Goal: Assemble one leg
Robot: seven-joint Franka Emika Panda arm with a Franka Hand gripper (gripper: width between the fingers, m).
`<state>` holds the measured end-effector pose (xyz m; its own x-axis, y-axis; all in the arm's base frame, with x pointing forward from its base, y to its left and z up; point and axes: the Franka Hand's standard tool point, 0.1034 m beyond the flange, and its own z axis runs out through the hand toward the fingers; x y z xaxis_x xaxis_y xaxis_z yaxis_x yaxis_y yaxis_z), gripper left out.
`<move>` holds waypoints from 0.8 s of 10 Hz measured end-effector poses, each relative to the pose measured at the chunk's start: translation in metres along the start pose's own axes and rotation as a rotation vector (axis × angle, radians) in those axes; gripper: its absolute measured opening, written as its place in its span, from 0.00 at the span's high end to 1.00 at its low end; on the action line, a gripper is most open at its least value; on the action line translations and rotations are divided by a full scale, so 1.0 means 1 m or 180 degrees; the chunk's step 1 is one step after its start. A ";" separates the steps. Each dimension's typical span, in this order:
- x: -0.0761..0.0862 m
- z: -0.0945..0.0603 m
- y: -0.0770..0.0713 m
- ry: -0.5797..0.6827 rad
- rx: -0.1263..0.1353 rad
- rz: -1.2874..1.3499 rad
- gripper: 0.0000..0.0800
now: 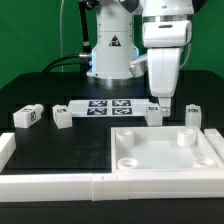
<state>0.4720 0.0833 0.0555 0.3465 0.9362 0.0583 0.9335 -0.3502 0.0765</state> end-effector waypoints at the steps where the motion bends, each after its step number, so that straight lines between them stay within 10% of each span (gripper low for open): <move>1: 0.000 0.000 0.000 0.0007 0.0006 0.0367 0.19; 8: 0.006 0.002 -0.035 0.0256 0.0038 0.3746 0.19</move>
Offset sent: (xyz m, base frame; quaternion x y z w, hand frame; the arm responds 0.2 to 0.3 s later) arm -0.0260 -0.0010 0.0089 -0.0279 0.0426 0.4064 0.9123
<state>0.4421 0.1013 0.0507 0.9883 0.0324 0.1492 0.0441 -0.9962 -0.0757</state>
